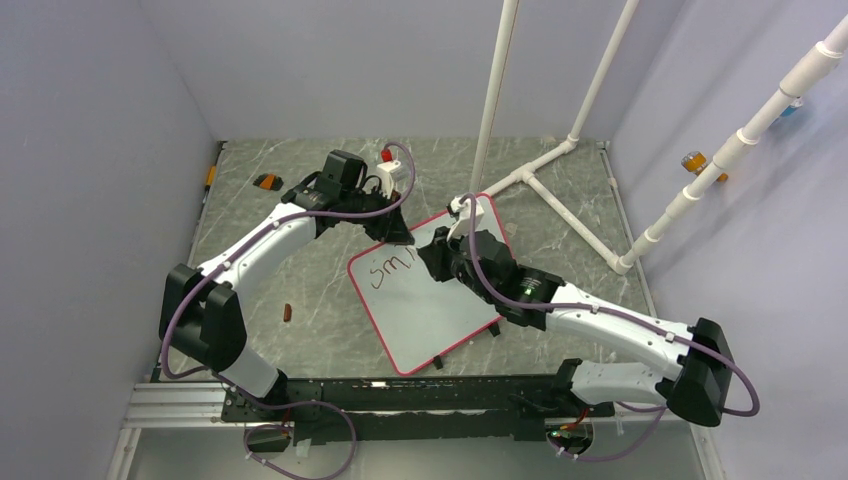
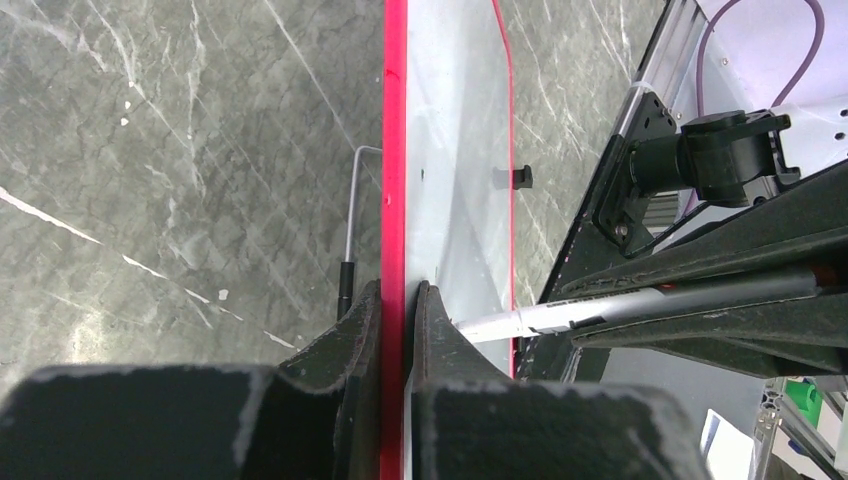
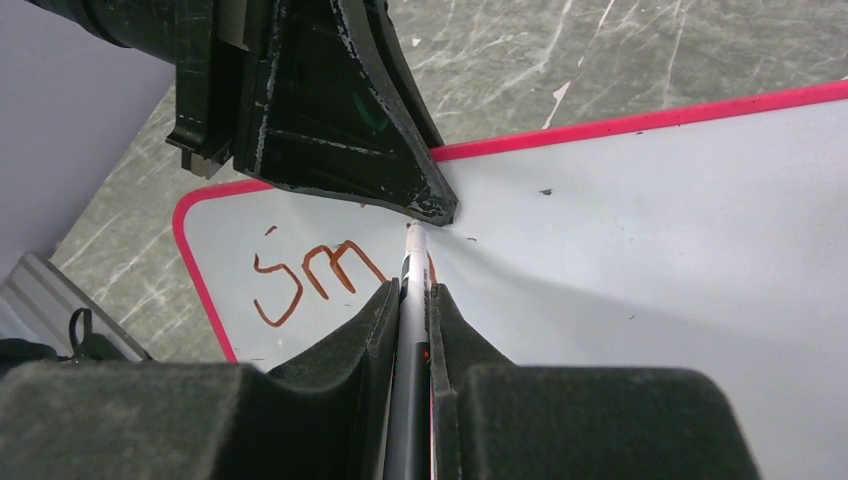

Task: Write a sentence on the whiteboard

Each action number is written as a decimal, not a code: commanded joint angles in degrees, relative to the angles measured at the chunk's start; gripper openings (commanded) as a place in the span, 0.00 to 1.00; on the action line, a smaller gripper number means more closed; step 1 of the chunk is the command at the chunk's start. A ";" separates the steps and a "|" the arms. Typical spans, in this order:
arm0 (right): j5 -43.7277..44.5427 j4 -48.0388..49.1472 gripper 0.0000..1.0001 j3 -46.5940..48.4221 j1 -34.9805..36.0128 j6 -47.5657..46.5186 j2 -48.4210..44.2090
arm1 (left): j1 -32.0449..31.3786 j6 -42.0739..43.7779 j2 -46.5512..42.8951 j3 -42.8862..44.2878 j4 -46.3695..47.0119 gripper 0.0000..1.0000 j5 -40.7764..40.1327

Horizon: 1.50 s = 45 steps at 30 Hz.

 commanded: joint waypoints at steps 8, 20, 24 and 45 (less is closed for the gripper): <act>-6.33 1.33 0.00 1.42 -0.34 -1.92 -8.78 | 0.22 3.99 -1.78 2.50 1.77 0.00 -6.93; 1.60 -2.18 0.00 0.14 -2.20 0.44 -9.22 | 0.25 4.08 -2.50 2.47 1.52 0.00 -7.16; -1.47 -0.65 0.00 0.85 -4.86 0.85 -6.93 | 0.25 4.09 -2.77 2.35 1.65 0.00 -7.07; -7.14 3.13 0.00 3.89 -6.92 0.02 -1.57 | 0.18 4.20 -2.77 2.42 1.52 0.00 -6.81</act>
